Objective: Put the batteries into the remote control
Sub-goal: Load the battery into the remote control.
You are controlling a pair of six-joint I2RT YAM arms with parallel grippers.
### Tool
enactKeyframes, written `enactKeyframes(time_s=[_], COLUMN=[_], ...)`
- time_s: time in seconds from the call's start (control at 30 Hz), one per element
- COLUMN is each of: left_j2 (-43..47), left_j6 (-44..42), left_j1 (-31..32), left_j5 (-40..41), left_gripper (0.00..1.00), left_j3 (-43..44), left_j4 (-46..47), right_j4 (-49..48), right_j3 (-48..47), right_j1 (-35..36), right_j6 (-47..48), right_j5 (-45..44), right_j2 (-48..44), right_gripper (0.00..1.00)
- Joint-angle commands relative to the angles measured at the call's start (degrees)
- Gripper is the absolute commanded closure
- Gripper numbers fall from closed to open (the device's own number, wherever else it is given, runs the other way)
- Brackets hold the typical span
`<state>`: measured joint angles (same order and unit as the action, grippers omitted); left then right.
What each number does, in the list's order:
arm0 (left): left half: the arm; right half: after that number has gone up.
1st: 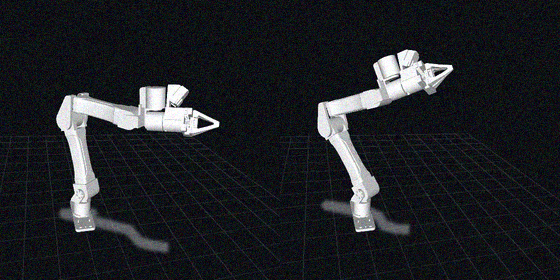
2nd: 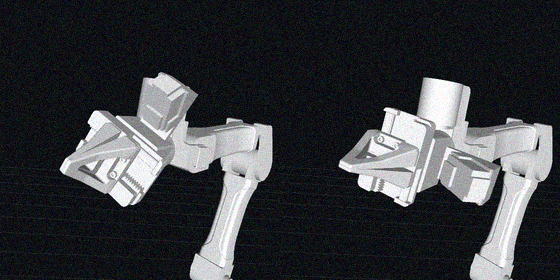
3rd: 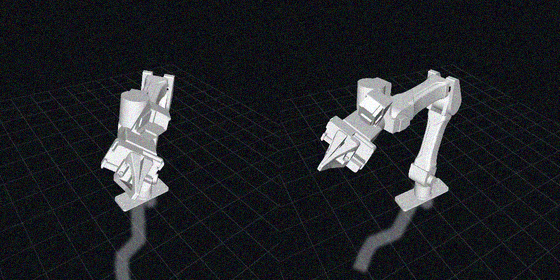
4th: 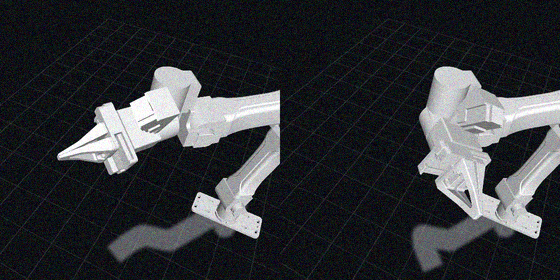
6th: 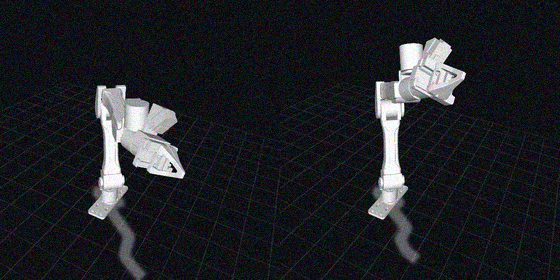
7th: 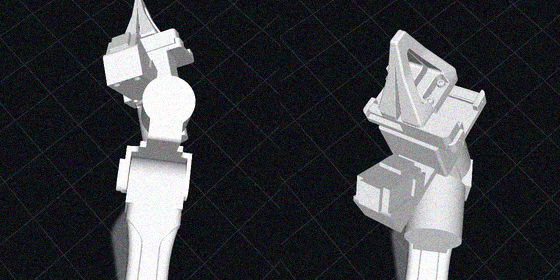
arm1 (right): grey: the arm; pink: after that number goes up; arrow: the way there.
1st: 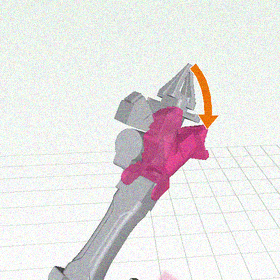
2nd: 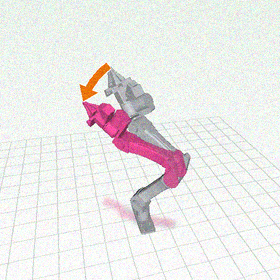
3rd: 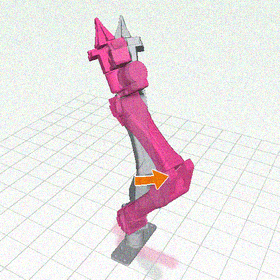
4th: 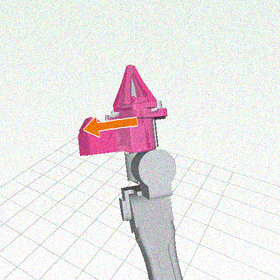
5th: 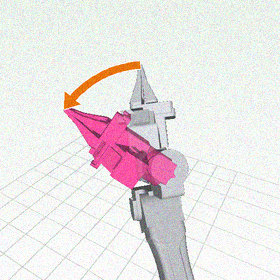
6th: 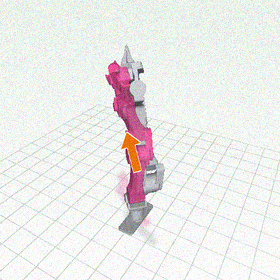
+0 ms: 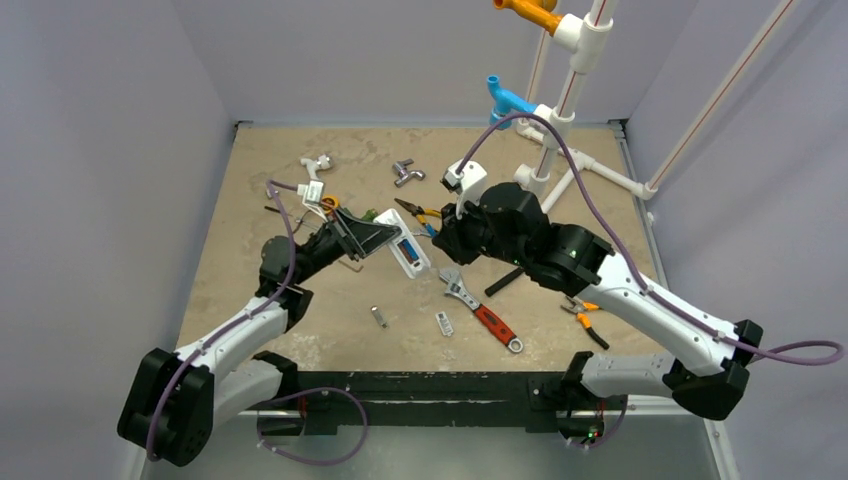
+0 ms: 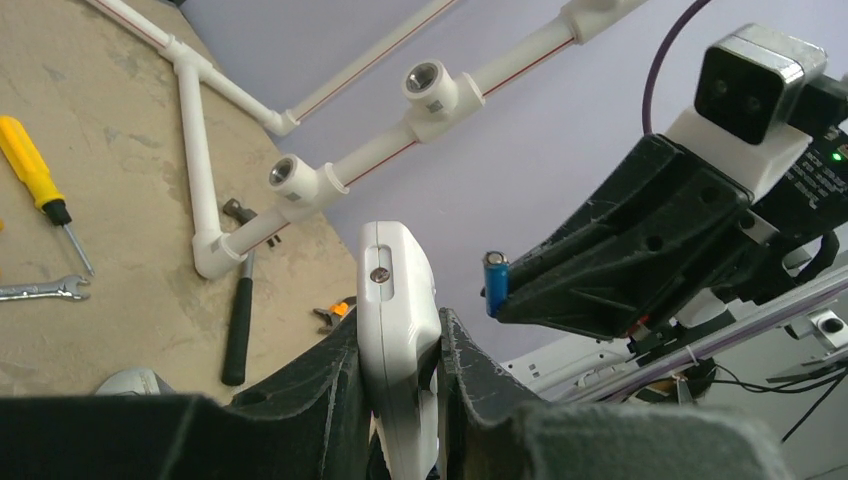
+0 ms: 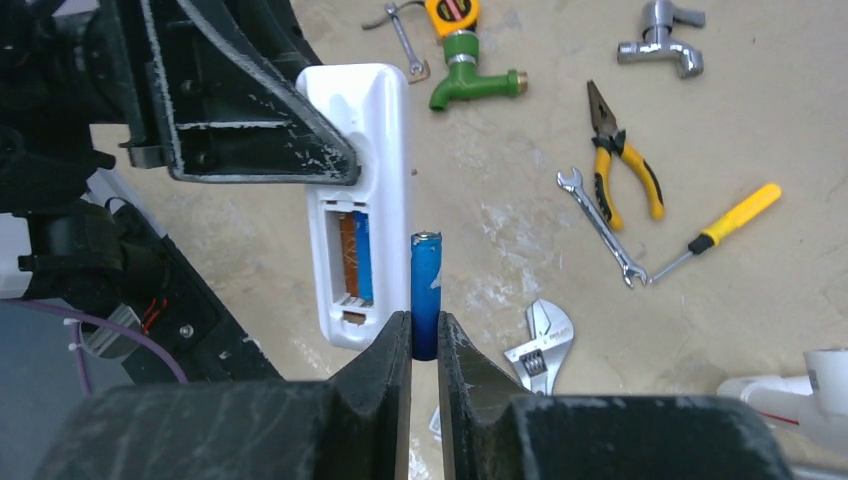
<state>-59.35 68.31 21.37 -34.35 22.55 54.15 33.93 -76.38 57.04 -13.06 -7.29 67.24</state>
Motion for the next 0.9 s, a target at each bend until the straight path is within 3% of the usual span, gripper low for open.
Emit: enactKeyframes(time_s=[0.0, 0.37, 0.87], left_j2=[-0.79, -3.81, -3.61], left_j6=[-1.34, 0.19, 1.02], left_j1=[1.91, 3.4, 3.85], left_j5=[2.91, 5.02, 4.55], left_gripper=[1.0, 1.0, 1.0], left_j3=[0.4, 0.14, 1.03], left_j4=[-1.85, -0.09, -0.8], right_j4=[2.27, 2.48, 3.69], right_j3=[-2.79, -2.93, -2.31], right_j1=[-2.74, -2.84, -2.9], right_j6=[-1.53, -3.87, -4.55], right_j5=[8.9, 15.24, 12.2], right_j2=[1.09, 5.24, 8.33], right_gripper=[1.0, 1.0, 1.0])
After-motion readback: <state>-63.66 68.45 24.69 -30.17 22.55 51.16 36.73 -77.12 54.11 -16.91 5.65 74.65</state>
